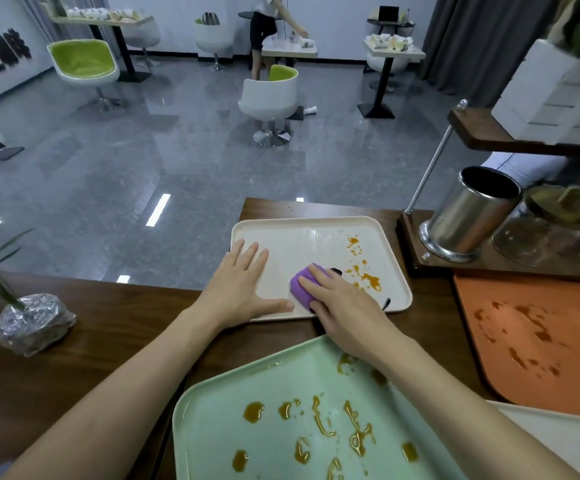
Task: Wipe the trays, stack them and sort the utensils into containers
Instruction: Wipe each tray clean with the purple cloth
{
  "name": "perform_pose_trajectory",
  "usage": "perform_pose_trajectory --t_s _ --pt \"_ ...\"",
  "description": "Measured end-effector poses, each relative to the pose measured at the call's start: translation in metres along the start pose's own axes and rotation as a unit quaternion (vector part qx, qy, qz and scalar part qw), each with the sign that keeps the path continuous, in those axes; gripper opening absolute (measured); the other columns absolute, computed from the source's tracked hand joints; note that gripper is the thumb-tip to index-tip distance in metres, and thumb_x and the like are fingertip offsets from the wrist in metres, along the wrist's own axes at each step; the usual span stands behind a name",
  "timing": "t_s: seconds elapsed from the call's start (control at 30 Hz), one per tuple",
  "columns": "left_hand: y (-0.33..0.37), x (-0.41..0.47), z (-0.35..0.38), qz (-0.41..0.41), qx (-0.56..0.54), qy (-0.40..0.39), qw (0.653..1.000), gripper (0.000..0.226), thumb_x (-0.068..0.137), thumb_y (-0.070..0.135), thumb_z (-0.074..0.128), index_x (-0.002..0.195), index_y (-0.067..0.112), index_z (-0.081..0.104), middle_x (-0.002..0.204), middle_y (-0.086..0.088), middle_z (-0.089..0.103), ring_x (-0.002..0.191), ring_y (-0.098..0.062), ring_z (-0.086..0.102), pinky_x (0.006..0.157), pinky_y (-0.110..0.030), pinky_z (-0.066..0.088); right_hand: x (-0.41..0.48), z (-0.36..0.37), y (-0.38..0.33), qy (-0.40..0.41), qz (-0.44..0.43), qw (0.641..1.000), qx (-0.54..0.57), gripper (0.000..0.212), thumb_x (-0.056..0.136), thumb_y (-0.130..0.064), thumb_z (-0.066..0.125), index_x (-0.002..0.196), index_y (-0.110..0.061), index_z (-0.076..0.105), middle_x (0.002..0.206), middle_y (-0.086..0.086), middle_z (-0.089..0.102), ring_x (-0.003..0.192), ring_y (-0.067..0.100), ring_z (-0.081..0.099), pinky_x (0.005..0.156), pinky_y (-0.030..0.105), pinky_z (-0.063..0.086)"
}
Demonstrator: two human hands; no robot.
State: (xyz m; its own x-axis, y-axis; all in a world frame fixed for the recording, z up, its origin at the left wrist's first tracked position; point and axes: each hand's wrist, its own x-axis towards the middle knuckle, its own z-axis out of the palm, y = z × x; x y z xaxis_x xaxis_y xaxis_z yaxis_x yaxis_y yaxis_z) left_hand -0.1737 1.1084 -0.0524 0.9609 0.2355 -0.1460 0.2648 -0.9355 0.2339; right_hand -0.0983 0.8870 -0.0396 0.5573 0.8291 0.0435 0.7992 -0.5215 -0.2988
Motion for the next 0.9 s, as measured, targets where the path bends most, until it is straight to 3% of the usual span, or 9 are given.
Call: perform_pose_trajectory --t_s 0.33,0.53,0.6,0.7,0.83,0.9 --pt "-0.003 0.0 0.003 0.009 -0.011 0.008 1.0 0.125 0.072 0.093 0.048 0.164 0.022 0.001 0.171 0.005 -0.012 0.154 -0.015 -0.022 0.124 -0.037 -0.01 0.088 0.007 0.012 0.022 0.044 0.998 -0.039 0.045 0.106 -0.022 0.037 0.152 -0.023 0.034 0.163 -0.002 0.023 0.147 0.021 0.022 0.103 0.038 0.041" --pt "-0.003 -0.002 0.001 0.004 -0.013 0.002 1.0 0.125 0.072 0.095 0.045 0.164 0.024 -0.001 0.17 0.007 -0.014 0.154 -0.014 -0.023 0.125 -0.037 -0.009 0.111 0.006 0.019 0.036 0.061 0.997 -0.021 0.048 0.106 -0.034 0.042 0.152 -0.022 0.036 0.163 -0.002 0.027 0.147 0.021 0.025 0.107 0.038 0.038" --pt "-0.003 -0.003 0.001 0.002 -0.015 0.001 1.0 0.125 0.071 0.096 0.043 0.164 0.025 -0.001 0.17 0.007 -0.014 0.154 -0.014 -0.023 0.126 -0.038 -0.008 0.105 0.003 0.032 0.052 0.07 0.996 -0.03 0.041 0.105 -0.03 0.044 0.144 -0.019 0.044 0.156 0.002 0.036 0.14 0.025 0.033 0.102 0.039 0.04" --pt "-0.005 -0.003 0.002 0.005 -0.02 -0.002 1.0 0.127 0.069 0.099 0.039 0.164 0.026 -0.001 0.17 0.008 -0.014 0.154 -0.015 -0.022 0.127 -0.039 -0.007 0.09 -0.012 0.071 0.101 0.116 0.987 -0.056 0.017 0.1 -0.022 0.048 0.116 -0.019 0.054 0.128 0.003 0.05 0.122 0.029 0.045 0.092 0.039 0.041" --pt "-0.007 -0.001 0.003 0.007 -0.013 0.003 1.0 0.127 0.068 0.1 0.038 0.164 0.027 -0.002 0.17 0.008 -0.015 0.154 -0.015 -0.023 0.124 -0.038 -0.009 0.081 -0.023 0.087 0.117 0.156 0.978 -0.073 0.009 0.098 -0.018 0.049 0.106 -0.018 0.054 0.119 0.005 0.053 0.117 0.028 0.046 0.087 0.037 0.038" --pt "-0.006 -0.001 0.002 0.009 -0.017 0.002 1.0 0.128 0.066 0.1 0.036 0.164 0.027 -0.001 0.17 0.008 -0.014 0.154 -0.015 -0.022 0.124 -0.038 -0.009 0.084 -0.017 0.08 0.126 0.143 0.978 -0.089 0.01 0.095 -0.014 0.047 0.101 -0.018 0.054 0.11 0.006 0.055 0.11 0.03 0.049 0.093 0.037 0.037"
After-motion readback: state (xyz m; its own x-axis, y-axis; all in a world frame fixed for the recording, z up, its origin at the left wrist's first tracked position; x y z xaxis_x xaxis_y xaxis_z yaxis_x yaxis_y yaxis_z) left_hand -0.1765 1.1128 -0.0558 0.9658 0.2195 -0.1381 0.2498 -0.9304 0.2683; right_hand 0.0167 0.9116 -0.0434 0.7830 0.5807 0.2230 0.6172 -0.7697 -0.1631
